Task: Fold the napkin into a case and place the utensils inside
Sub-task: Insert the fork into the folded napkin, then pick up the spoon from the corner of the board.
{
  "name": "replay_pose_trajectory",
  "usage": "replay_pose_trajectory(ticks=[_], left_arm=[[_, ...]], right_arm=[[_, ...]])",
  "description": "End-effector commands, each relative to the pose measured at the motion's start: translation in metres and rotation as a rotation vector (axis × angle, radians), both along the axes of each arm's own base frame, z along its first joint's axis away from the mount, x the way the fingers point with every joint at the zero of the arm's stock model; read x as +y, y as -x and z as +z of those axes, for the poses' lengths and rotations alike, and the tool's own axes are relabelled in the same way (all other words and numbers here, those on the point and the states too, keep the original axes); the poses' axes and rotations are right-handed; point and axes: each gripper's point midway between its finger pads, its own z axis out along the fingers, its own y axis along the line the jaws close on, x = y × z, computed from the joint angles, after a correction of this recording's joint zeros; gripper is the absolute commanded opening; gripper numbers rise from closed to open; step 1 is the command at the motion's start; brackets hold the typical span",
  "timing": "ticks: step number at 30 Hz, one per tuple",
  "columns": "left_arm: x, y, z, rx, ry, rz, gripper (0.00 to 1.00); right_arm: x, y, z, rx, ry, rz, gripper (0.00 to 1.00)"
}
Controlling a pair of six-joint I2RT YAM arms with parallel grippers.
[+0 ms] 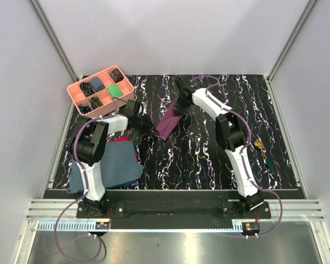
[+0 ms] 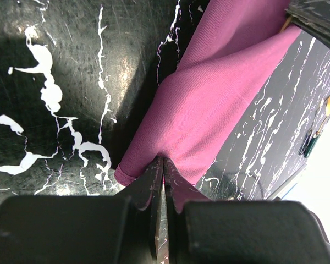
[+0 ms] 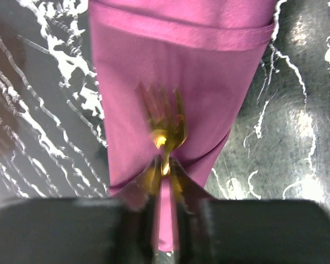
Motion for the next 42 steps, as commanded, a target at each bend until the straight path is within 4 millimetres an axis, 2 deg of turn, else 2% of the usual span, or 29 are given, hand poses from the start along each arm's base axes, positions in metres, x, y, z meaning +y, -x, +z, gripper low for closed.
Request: replay_pose_trajectory(ticks=[1, 3, 4, 6, 7, 8, 9, 10, 11, 12, 13, 14, 15, 16, 17, 18, 19, 20, 21, 22, 23, 24, 25, 26, 27, 31, 32, 36, 42], left_arm=[[0.000, -0.007, 0.020, -0.076, 0.003, 0.009, 0.07], [0.000, -0.009, 0.025, -0.092, 0.006, 0.011, 0.09], [0.000, -0.009, 0.032, -0.104, 0.010, 0.009, 0.10], [0.000, -0.007, 0.040, -0.119, 0.016, 0.004, 0.15], [0.000, -0.006, 0.050, -0.135, 0.020, 0.005, 0.17], [0.001, -0.005, 0.055, -0.144, 0.024, 0.004, 0.19], [-0.001, -0.004, 0.070, -0.171, 0.041, 0.000, 0.23], [-0.001, -0.003, 0.078, -0.183, 0.051, -0.003, 0.25], [-0.002, -0.001, 0.086, -0.196, 0.063, -0.006, 0.28], [-0.003, 0.002, 0.105, -0.236, 0.083, -0.014, 0.33], [-0.007, 0.007, 0.114, -0.254, 0.096, -0.027, 0.34], [-0.009, 0.012, 0.121, -0.267, 0.104, -0.039, 0.35], [-0.013, 0.020, 0.140, -0.309, 0.128, -0.061, 0.36], [-0.023, 0.031, 0.149, -0.328, 0.144, -0.098, 0.36], [-0.029, 0.041, 0.155, -0.342, 0.154, -0.126, 0.37], [-0.034, 0.051, 0.171, -0.377, 0.175, -0.151, 0.38], [-0.047, 0.066, 0.176, -0.389, 0.191, -0.198, 0.38], [-0.052, 0.077, 0.179, -0.394, 0.200, -0.221, 0.38], [-0.057, 0.087, 0.190, -0.417, 0.220, -0.244, 0.39], [-0.070, 0.101, 0.194, -0.426, 0.243, -0.290, 0.39], [-0.074, 0.109, 0.197, -0.424, 0.259, -0.307, 0.39], [-0.079, 0.117, 0.201, -0.427, 0.280, -0.335, 0.40], [-0.085, 0.124, 0.205, -0.435, 0.300, -0.363, 0.40], [-0.087, 0.130, 0.208, -0.431, 0.319, -0.388, 0.40], [-0.090, 0.135, 0.210, -0.436, 0.330, -0.406, 0.40], [-0.087, 0.144, 0.213, -0.444, 0.340, -0.446, 0.40], [-0.087, 0.147, 0.212, -0.446, 0.342, -0.461, 0.40], [-0.087, 0.153, 0.215, -0.440, 0.363, -0.483, 0.40], [-0.089, 0.154, 0.213, -0.431, 0.370, -0.495, 0.39]], right_arm=[[0.014, -0.004, 0.070, -0.128, -0.093, 0.034, 0.24], [0.010, -0.006, 0.078, -0.157, -0.075, 0.054, 0.32], [0.008, -0.004, 0.088, -0.174, -0.069, 0.058, 0.42], [0.000, -0.003, 0.099, -0.205, -0.037, 0.083, 0.50], [-0.005, 0.002, 0.114, -0.225, -0.025, 0.092, 0.57], [-0.013, 0.002, 0.120, -0.244, 0.009, 0.088, 0.61], [-0.021, 0.007, 0.123, -0.255, 0.046, 0.125, 0.64], [-0.031, 0.014, 0.142, -0.284, 0.063, 0.141, 0.70], [-0.046, 0.016, 0.145, -0.300, 0.106, 0.186, 0.74], [-0.059, 0.026, 0.133, -0.270, 0.141, 0.209, 0.77], [-0.078, 0.033, 0.151, -0.302, 0.158, 0.200, 0.80], [-0.097, 0.038, 0.150, -0.296, 0.195, 0.188, 0.85], [-0.139, 0.049, 0.122, -0.222, 0.254, 0.159, 0.87], [-0.163, 0.059, 0.135, -0.241, 0.260, 0.120, 0.89], [-0.184, 0.069, 0.132, -0.221, 0.263, 0.086, 0.89], [-0.228, 0.087, 0.107, -0.138, 0.295, 0.010, 0.91], [-0.247, 0.098, 0.120, -0.170, 0.308, -0.033, 0.92], [-0.270, 0.108, 0.116, -0.152, 0.330, -0.083, 0.94], [-0.287, 0.129, 0.098, -0.095, 0.336, -0.122, 0.98], [-0.320, 0.138, 0.106, -0.116, 0.335, -0.230, 1.00], [-0.328, 0.146, 0.102, -0.112, 0.304, -0.270, 1.00], [-0.335, 0.161, 0.086, -0.074, 0.282, -0.301, 1.00], [-0.356, 0.167, 0.086, -0.088, 0.260, -0.380, 1.00], [-0.358, 0.171, 0.081, -0.079, 0.222, -0.404, 1.00], [-0.365, 0.182, 0.068, -0.045, 0.218, -0.435, 1.00], [-0.389, 0.187, 0.047, -0.014, 0.201, -0.489, 1.00], [-0.401, 0.190, 0.044, -0.006, 0.211, -0.507, 1.00], [-0.419, 0.177, 0.032, -0.022, 0.217, -0.463, 1.00], [-0.418, 0.164, 0.002, 0.022, 0.182, -0.328, 0.99]])
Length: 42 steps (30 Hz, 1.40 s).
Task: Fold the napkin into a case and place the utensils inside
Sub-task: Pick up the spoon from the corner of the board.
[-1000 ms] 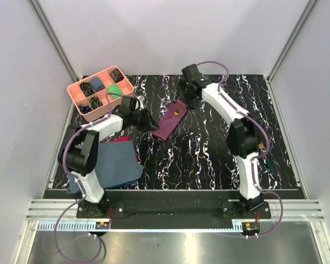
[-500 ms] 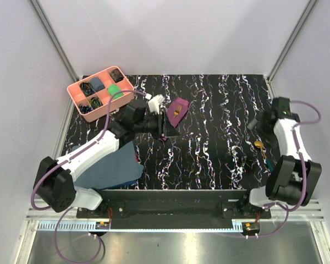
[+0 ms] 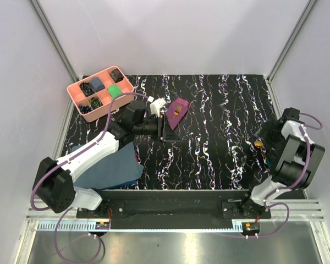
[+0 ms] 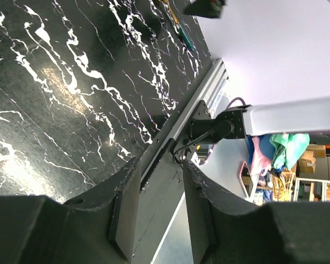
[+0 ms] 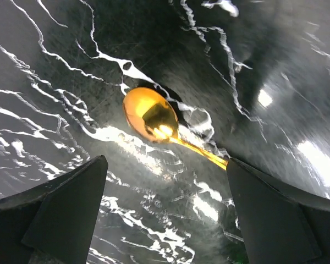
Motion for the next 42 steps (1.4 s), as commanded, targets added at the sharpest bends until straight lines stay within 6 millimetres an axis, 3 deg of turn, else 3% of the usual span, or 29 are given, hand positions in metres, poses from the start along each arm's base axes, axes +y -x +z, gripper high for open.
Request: replay_pose_trajectory(ticks=[1, 5, 9, 10, 12, 13, 19, 25, 26, 29, 33, 34, 36, 37, 39, 42], left_arm=[[-0.001, 0.008, 0.017, -0.049, 0.052, -0.054, 0.38], [-0.002, 0.006, 0.017, -0.047, 0.047, -0.056, 0.36], [-0.003, 0.002, 0.016, -0.039, 0.046, -0.051, 0.34], [-0.004, 0.002, 0.016, -0.037, 0.047, -0.050, 0.34], [-0.004, 0.000, 0.016, -0.038, 0.046, -0.042, 0.34], [-0.005, -0.002, 0.017, -0.041, 0.048, -0.037, 0.34], [-0.005, -0.009, 0.020, -0.045, 0.043, -0.015, 0.34], [-0.006, -0.018, 0.014, -0.033, 0.021, 0.019, 0.34], [-0.006, -0.019, 0.012, -0.027, 0.017, 0.022, 0.34], [-0.008, -0.022, 0.004, -0.011, -0.004, 0.020, 0.38], [-0.013, -0.035, -0.008, -0.033, -0.049, 0.014, 0.55], [-0.014, -0.043, -0.020, -0.029, -0.082, 0.036, 0.63], [-0.019, -0.050, -0.024, -0.065, -0.108, 0.040, 0.67], [-0.022, -0.058, -0.032, -0.084, -0.136, 0.060, 0.71], [-0.035, -0.060, -0.028, -0.143, -0.149, 0.036, 0.74], [-0.052, -0.064, -0.042, -0.136, -0.181, 0.021, 0.75]], right_arm=[[0.001, -0.031, -0.004, -0.070, -0.039, 0.138, 0.98], [0.004, -0.030, -0.016, -0.052, -0.062, 0.136, 0.94], [0.004, -0.014, -0.026, 0.010, -0.053, 0.088, 0.88], [-0.001, -0.010, -0.027, 0.034, -0.024, 0.070, 0.81], [0.009, -0.007, -0.029, 0.045, -0.047, 0.079, 0.77], [0.007, -0.004, -0.030, 0.077, -0.016, 0.067, 0.67], [0.036, -0.002, -0.037, 0.127, -0.010, 0.080, 0.47], [0.078, -0.021, -0.040, 0.060, -0.150, 0.105, 0.18], [0.081, -0.029, -0.035, 0.028, -0.160, 0.105, 0.09], [0.097, -0.051, -0.012, -0.068, -0.222, 0.115, 0.00], [0.119, -0.077, 0.028, -0.202, -0.300, 0.119, 0.00], [0.129, -0.084, 0.038, -0.227, -0.308, 0.139, 0.00], [0.144, -0.091, 0.056, -0.265, -0.323, 0.130, 0.00], [0.161, -0.095, 0.068, -0.291, -0.325, 0.160, 0.00], [0.180, -0.099, 0.078, -0.305, -0.322, 0.160, 0.00], [0.217, -0.101, 0.096, -0.340, -0.321, 0.192, 0.00]])
